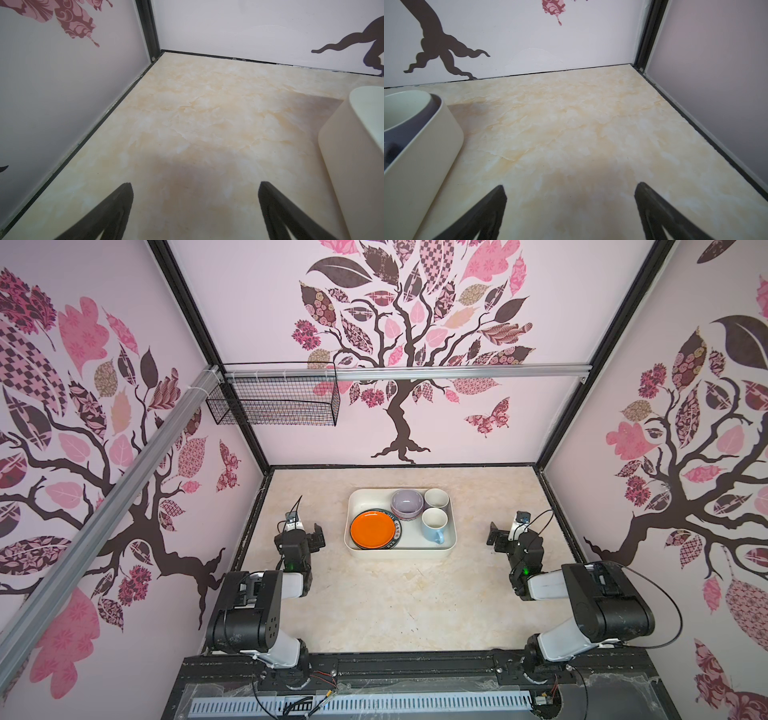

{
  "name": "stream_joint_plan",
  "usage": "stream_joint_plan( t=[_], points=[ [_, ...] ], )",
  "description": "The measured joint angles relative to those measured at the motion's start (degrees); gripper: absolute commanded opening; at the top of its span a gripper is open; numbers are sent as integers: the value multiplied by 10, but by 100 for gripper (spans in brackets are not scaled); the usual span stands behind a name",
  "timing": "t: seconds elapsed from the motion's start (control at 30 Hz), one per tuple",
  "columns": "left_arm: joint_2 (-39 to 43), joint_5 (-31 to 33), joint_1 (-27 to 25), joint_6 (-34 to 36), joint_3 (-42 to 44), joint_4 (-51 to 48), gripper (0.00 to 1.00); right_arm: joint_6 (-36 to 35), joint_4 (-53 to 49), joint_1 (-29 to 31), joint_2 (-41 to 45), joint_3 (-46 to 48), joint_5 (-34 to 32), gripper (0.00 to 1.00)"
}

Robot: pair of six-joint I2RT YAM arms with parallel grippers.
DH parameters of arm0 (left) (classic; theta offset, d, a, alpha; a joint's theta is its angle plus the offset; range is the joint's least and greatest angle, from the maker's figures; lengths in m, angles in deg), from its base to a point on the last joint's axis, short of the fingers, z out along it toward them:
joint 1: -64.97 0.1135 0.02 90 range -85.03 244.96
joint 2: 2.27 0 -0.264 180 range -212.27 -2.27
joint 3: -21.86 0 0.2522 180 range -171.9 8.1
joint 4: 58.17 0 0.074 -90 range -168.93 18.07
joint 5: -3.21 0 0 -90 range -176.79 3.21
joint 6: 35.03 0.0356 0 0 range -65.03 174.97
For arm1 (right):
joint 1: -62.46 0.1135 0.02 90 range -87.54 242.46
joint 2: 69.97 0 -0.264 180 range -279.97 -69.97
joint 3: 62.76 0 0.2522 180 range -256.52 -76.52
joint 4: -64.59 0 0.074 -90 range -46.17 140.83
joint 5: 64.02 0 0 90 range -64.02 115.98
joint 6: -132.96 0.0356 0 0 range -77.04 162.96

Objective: Place the mixed dishes into the plastic bin

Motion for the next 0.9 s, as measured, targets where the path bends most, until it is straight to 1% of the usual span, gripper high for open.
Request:
stream_joint_plan(
  t=[0.17,0.9],
  points=[
    [0,-10,0,0,0,0,98,0,8,0,0,0,12,99],
    [0,-14,0,0,0,0,98,0,17,0,0,2,16,100]
  ],
)
